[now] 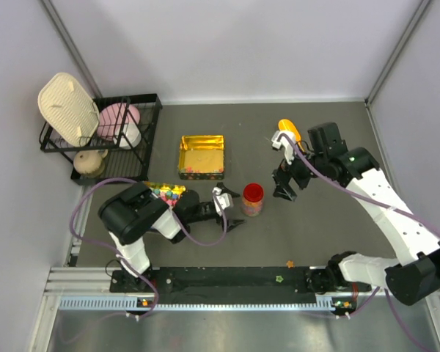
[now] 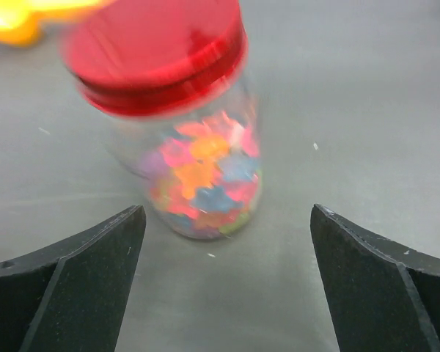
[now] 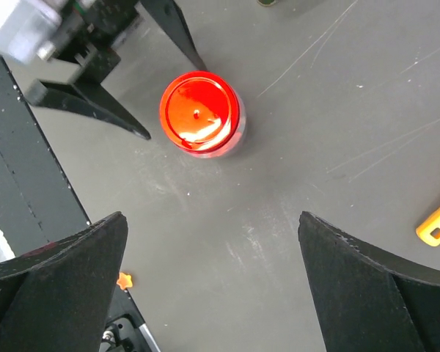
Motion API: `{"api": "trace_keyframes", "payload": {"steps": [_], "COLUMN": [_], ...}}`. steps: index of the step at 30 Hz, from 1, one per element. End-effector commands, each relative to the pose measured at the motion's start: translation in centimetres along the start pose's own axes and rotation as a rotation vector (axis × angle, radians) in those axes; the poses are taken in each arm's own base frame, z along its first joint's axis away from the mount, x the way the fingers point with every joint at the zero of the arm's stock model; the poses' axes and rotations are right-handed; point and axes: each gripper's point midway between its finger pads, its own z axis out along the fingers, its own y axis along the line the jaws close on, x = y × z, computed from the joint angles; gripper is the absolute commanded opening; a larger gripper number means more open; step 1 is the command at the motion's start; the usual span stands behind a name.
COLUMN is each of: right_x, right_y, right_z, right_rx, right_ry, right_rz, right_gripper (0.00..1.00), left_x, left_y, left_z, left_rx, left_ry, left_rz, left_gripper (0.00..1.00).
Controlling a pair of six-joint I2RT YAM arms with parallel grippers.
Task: Pack the candies
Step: Reset both arms
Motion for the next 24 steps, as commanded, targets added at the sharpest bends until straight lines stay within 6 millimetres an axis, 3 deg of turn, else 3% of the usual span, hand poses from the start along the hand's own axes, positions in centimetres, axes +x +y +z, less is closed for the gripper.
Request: {"api": "trace_keyframes", "payload": {"steps": [1, 8, 10, 11, 13, 14, 15, 16, 17, 19, 20, 24], "right_x": [-1.9, -2.7, -2.9, -3.2, -3.5, -3.8, -4.1, -4.2, -4.7, -5.5, -5.9, -8.2], "right_y": [-0.1, 0.0, 0.1, -0.1, -0.2, -0.5, -0.7, -0.9, -1.1, -1.4, -1.8, -3.7], "right_z": [-2.3, -3.6, -3.8, -4.1, -4.3, -4.7, -4.9, -5.1, -5.8, -6.5, -7.1, -9.7], "right_rx": [0.049, 0.083, 0.088, 0.098, 0.108, 0.134, 0.149, 0.162, 0.190, 0.224, 0.262, 0.422], "right_ry": [-0.072, -0.108, -0.116, -0.123, -0.128, -0.134, -0.141, -0.145, -0.159, -0.191, -0.211, -0.324], "right_rz": [-0.040, -0.053, -0.054, -0.058, -0.052, -0.054, -0.053, -0.049, -0.055, -0.050, -0.049, -0.021], "right_gripper": [0.98, 0.99, 0.99, 0.99, 0.99, 0.99, 0.99, 0.99, 0.99, 0.99, 0.99, 0.99], "left_x": [-6.1, -10.0, -9.6, -11.1, -9.4, -11.5, -11.7, -9.4, -11.6, -11.0, -13.2, -16.8], "left_y": [2.3, 5.1, 5.4, 6.0, 6.1, 7.2, 7.8, 7.3, 8.4, 9.8, 11.0, 13.7], "left_z": [-1.1, -3.7, -4.3, -4.4, -4.8, -4.7, -4.9, -5.5, -5.6, -6.7, -7.1, -9.7], "left_rx": [-0.050, -0.095, -0.071, -0.067, -0.035, -0.045, -0.056, -0.063, -0.089, -0.185, -0.224, -0.371], "left_ry": [-0.167, -0.211, -0.175, -0.185, -0.067, -0.069, -0.036, 0.083, 0.077, 0.182, 0.184, 0.228], "left_rz": [0.146, 0.106, 0.029, 0.021, -0.137, -0.127, -0.110, -0.198, -0.156, -0.188, -0.167, -0.137], "left_gripper": [0.99, 0.99, 0.99, 0.99, 0.99, 0.99, 0.99, 0.99, 0.99, 0.99, 0.99, 0.99]}}
